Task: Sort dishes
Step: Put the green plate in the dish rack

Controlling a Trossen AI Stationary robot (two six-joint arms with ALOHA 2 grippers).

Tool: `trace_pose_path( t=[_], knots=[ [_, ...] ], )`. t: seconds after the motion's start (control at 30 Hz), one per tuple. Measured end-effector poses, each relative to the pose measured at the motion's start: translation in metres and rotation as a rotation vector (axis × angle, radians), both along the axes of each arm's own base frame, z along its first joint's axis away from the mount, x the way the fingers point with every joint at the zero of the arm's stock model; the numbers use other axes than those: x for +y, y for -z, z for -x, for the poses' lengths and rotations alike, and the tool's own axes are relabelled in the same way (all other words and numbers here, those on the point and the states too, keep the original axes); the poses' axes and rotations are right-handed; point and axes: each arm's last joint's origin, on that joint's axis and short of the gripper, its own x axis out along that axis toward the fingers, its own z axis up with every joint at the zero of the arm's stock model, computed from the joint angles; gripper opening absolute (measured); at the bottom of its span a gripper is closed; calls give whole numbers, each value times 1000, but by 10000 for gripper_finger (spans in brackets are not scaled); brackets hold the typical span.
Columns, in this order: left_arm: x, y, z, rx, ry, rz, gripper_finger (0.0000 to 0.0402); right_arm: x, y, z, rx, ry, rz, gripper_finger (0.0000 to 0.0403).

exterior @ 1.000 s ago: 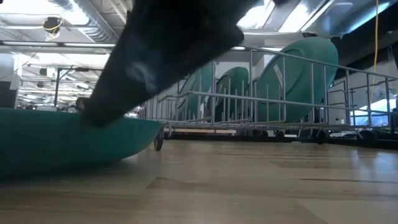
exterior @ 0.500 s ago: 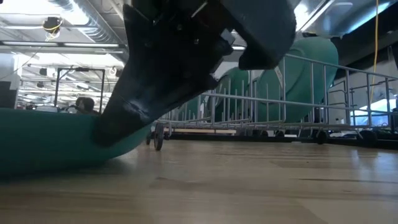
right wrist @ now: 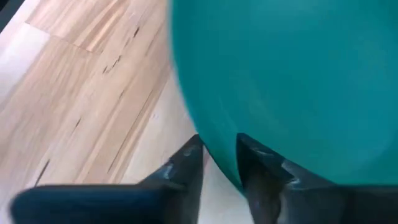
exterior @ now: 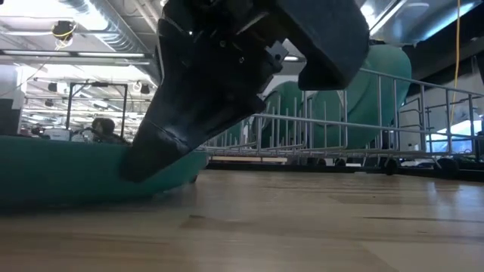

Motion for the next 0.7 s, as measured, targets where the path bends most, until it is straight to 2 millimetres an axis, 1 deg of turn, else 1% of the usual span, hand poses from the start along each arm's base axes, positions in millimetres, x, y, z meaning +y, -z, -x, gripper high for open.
trace_pose_path(
  t=[0.17, 0.23, 0.4, 0.5, 0.6, 0.7],
  knots=[
    [0, 0, 0, 0, 0, 0, 4, 1, 0, 0, -4, -23, -4, 30],
    [0, 0, 0, -1, -2, 2, 4, 3, -1, 0, -13, -33, -4, 14],
    [0, 0, 0, -2, -6, 10, 4, 9, -3, -1, -52, -57, -7, 18],
    [1, -1, 0, -9, -25, 43, 4, 13, -7, -1, -73, -64, -18, 8],
    [2, -6, 2, -18, -24, 91, 4, 19, -15, -2, -92, -69, -31, 9],
    [5, -14, 6, -30, -9, 133, 4, 25, -31, -6, -130, -87, -73, 11]
  ],
)
